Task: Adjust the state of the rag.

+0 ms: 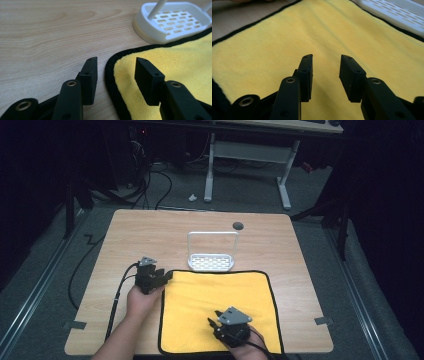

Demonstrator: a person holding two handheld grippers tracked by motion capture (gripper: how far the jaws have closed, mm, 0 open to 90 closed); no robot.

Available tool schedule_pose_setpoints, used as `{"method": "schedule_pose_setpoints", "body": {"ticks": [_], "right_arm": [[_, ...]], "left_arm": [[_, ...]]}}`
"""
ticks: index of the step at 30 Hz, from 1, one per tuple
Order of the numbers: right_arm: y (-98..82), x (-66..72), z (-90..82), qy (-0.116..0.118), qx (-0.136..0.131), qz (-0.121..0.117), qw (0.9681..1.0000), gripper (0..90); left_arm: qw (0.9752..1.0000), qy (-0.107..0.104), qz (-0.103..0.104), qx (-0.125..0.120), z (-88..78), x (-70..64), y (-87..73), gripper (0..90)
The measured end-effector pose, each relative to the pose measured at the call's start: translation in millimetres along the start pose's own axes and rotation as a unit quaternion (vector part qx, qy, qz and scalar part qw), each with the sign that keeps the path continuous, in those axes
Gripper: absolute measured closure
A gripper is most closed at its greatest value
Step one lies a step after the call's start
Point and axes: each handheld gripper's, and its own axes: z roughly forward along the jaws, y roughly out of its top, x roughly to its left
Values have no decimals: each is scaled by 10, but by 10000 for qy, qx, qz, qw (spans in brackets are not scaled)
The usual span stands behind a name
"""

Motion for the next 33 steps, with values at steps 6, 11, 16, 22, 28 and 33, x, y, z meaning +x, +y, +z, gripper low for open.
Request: {"method": "schedule_pose_setpoints", "body": {"ticks": [6, 11, 16, 22, 28, 33], "right_arm": [[173, 384, 203, 468, -21, -267, 9985, 614], [287, 695, 357, 814, 33, -508, 9954, 620], [328, 930, 489, 1068, 68, -546, 9928, 576], [315, 1110, 603, 1243, 122, -539, 9907, 508], [278, 1136, 684, 1262, 159, -467, 9908, 453], [272, 1175, 678, 1066, 160, -722, 9916, 542]], "left_arm": [[9999, -118, 117, 40, 34, -36, -6, 738], [9997, -243, 78, 49, 30, -28, -27, 834], [9995, -312, 7, 42, 26, -4, -30, 834], [9995, -303, -30, 32, 25, -1, -32, 833], [9995, -303, -61, 32, 23, -2, -34, 832], [9995, -320, -62, 27, 23, 4, -35, 831]]}}
